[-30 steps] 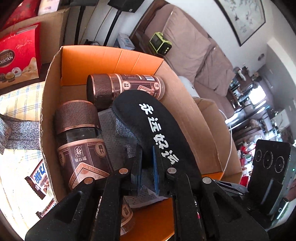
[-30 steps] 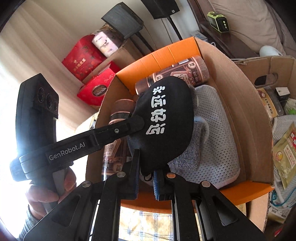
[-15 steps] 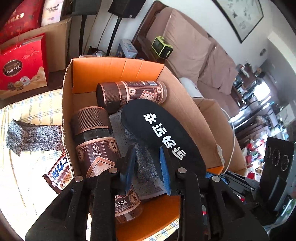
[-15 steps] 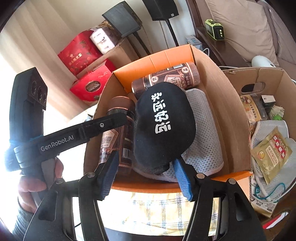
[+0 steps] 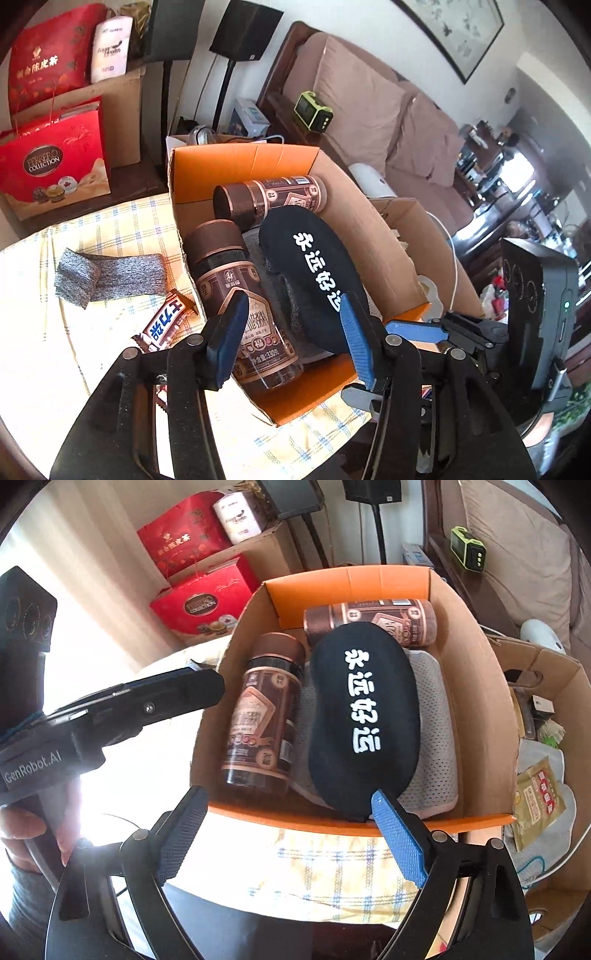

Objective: Organize objects
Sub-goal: 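Open both grippers to release the mask onto the socks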

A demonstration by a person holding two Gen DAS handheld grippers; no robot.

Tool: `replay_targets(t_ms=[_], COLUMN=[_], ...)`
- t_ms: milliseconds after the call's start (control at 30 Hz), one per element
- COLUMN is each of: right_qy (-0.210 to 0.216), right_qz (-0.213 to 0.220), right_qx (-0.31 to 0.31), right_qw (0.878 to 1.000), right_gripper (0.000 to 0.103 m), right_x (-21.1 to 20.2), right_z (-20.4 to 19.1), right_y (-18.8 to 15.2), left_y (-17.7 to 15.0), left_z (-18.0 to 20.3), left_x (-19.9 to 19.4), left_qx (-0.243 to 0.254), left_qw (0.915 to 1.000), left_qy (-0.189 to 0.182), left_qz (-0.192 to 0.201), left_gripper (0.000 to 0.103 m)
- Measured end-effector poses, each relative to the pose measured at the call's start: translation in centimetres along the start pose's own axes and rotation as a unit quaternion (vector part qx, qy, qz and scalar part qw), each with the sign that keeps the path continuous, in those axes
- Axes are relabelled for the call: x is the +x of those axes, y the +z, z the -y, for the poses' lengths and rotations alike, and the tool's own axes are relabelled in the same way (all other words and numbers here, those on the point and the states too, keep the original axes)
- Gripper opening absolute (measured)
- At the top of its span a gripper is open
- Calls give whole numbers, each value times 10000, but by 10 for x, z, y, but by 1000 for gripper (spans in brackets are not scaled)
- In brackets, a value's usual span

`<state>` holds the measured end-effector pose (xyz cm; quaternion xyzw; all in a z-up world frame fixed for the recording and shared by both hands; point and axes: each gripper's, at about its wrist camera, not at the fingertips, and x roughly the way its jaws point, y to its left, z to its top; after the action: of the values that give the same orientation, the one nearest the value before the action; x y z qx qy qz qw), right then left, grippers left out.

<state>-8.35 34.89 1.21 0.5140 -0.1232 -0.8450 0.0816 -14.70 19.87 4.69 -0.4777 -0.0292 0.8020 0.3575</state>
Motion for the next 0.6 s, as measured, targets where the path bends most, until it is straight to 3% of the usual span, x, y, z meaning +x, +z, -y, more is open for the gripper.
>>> replay_targets(t_ms=[67,233,367,433,600], right_qy=[60,89,90,140,215], right_qz=[85,378,577,678,800], right_qx=[103,202,147,100,-165], right_qw=[9999,9990,9982,9975,9964], right_gripper=[92,92,92,92,92], right_x=[-2,-14,-24,-28,-28], right_z=[-2,-11,-23,-31,-58], right_y=[3,6,8,11,19], left_y=[-3,-10,-12,-13,-18], left_z=[-5,-26,-51,-62,-92], left_x=[-8,-32,-48,-58,-77], left_qx=[-71,-292,-628,-713,-1002], left_qw=[10000,9992,9977,9969,9940], left_qy=[3,236,212,281,349], left_qz=[3,169,133,181,260], left_gripper=[50,70,77,88,90])
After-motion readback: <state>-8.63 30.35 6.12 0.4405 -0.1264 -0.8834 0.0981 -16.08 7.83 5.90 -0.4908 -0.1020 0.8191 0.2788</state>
